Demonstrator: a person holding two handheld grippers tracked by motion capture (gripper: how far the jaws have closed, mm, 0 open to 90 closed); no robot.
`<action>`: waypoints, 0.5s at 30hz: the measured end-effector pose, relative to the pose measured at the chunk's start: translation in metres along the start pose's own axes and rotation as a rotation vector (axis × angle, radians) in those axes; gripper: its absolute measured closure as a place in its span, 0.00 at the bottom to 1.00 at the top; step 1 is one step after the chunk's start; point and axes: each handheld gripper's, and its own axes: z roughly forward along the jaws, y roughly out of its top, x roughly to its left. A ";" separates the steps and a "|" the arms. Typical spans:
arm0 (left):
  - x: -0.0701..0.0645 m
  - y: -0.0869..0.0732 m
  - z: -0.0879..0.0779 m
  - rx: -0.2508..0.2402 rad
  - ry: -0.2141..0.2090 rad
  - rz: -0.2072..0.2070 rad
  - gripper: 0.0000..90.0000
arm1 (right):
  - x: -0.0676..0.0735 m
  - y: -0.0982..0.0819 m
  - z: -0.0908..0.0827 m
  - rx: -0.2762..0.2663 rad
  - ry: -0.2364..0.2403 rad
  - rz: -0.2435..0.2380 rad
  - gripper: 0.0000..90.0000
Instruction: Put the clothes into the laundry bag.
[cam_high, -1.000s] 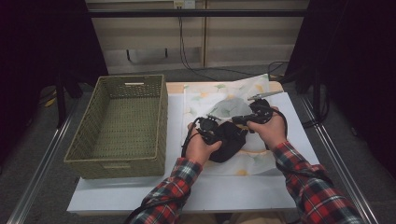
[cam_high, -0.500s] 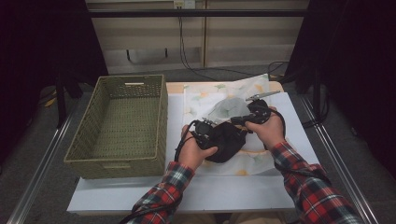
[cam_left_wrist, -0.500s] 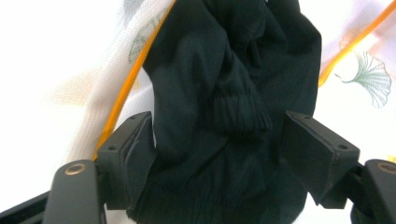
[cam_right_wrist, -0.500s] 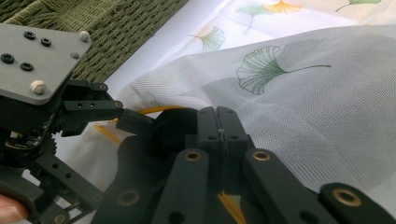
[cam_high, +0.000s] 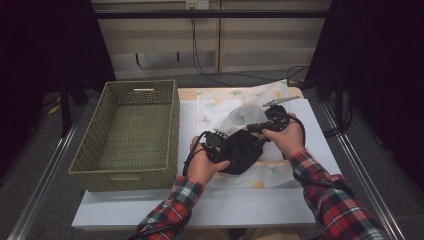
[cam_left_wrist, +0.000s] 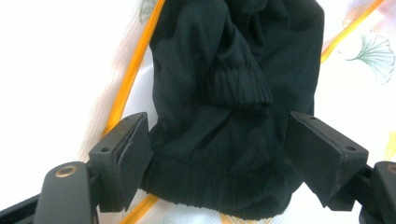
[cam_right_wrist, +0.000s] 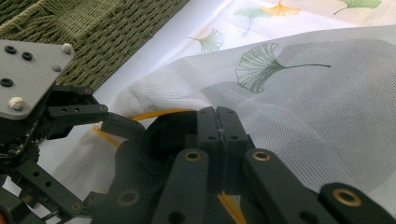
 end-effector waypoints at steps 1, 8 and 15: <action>0.000 0.000 0.000 0.006 0.001 0.003 0.25 | 0.000 0.000 -0.001 0.003 -0.004 0.003 1.00; 0.001 -0.004 -0.001 0.045 0.019 0.001 0.28 | 0.000 -0.001 -0.001 0.000 -0.003 -0.001 1.00; 0.002 -0.004 -0.004 0.079 0.026 0.018 0.33 | -0.002 -0.001 -0.002 0.000 -0.002 0.003 1.00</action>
